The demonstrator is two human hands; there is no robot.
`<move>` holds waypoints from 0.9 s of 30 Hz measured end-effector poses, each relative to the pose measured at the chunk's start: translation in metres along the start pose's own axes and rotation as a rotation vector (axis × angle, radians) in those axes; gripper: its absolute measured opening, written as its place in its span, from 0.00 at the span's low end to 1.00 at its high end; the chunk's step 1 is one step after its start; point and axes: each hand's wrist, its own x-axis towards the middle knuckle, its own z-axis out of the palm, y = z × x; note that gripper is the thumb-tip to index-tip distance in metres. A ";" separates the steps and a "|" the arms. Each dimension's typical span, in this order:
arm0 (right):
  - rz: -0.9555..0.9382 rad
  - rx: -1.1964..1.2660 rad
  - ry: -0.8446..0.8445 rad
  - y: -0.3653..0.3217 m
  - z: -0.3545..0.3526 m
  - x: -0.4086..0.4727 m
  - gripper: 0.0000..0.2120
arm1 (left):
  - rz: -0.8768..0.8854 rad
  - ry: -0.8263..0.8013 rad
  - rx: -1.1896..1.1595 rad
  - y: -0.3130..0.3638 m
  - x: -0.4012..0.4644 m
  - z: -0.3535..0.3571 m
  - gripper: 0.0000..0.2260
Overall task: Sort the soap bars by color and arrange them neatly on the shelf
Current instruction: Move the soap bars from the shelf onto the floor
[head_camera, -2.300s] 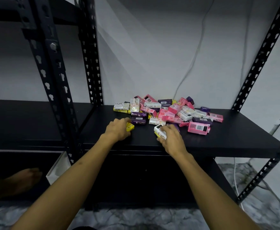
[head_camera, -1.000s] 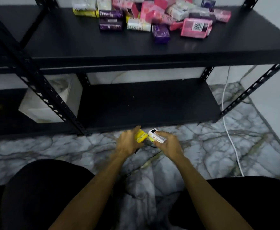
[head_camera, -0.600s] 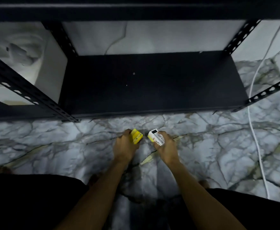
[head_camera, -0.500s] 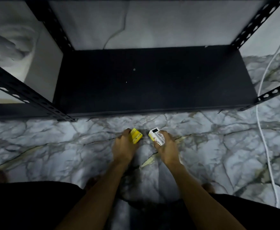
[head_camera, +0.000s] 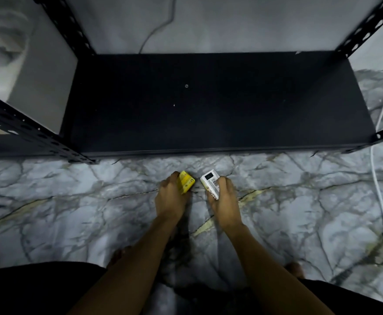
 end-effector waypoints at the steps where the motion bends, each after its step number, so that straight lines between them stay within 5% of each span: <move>1: -0.002 -0.010 -0.004 0.000 -0.002 -0.001 0.19 | 0.000 -0.003 0.003 0.000 -0.001 -0.002 0.28; 4: -0.004 0.002 -0.001 0.000 -0.015 -0.002 0.26 | 0.016 0.016 0.006 0.002 -0.007 -0.015 0.36; 8: 0.015 0.030 0.077 -0.012 -0.048 -0.008 0.31 | 0.106 0.068 -0.055 0.013 -0.023 -0.043 0.35; 22: -0.340 0.215 0.729 -0.198 -0.283 -0.033 0.17 | 0.763 0.545 -0.230 0.194 -0.137 -0.253 0.23; 27: -0.476 0.197 0.809 -0.260 -0.352 -0.030 0.16 | 0.892 0.616 -0.240 0.239 -0.157 -0.330 0.23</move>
